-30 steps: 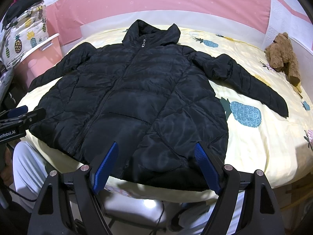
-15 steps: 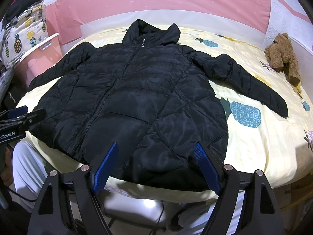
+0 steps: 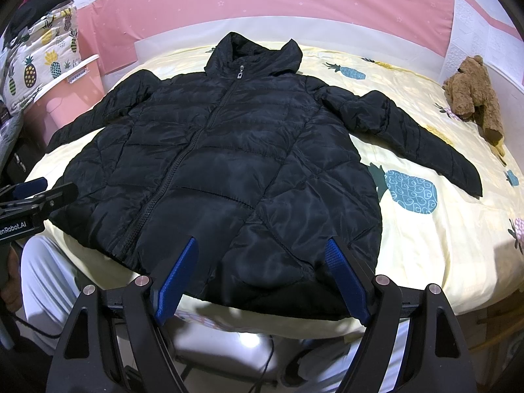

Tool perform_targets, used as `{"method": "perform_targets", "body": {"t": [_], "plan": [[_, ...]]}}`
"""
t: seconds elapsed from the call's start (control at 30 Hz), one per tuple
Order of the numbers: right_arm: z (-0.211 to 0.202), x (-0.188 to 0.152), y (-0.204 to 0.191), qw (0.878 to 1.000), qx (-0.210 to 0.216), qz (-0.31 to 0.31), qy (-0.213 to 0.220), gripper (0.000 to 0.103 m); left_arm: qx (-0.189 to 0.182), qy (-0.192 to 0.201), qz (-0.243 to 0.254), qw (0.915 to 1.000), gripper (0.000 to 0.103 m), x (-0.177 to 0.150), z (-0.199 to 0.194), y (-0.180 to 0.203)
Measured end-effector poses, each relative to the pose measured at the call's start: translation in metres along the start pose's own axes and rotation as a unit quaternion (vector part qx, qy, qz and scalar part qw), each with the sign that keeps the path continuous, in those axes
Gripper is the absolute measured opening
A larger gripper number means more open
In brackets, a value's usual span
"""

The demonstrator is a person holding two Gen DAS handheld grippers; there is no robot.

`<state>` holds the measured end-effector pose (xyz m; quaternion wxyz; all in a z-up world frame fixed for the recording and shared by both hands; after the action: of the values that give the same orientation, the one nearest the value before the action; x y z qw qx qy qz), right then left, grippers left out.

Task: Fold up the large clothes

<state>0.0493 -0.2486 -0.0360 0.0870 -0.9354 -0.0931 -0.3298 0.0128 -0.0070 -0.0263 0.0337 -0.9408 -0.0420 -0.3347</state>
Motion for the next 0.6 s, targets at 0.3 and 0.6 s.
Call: {"method": "perform_targets", "body": {"t": [0.3,0.6], "plan": [[0.0001,-0.0004,0.0,1.0,0.0,0.0,-0.001,0.08,0.0,-0.001,0.001,1.0,0.096,-0.0003,0.0003,0.0006],[0.0007,0.0008,-0.0002,1.0,0.0,0.0,-0.001,0.08,0.0,-0.001,0.0,1.0,0.096,-0.0013,0.0001,0.0009]]}}
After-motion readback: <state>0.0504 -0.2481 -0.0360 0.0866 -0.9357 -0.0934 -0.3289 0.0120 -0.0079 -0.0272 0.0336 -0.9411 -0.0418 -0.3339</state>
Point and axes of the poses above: each gripper's, at about its wrist camera, not at the fingertips, and z roughly the way its jaws point, y to its right, x to its top, the point moved 3 cm from there along z, roughly the way its jaws point, and after that the axes turned 5 degrees about x, right-handed, at the moved point
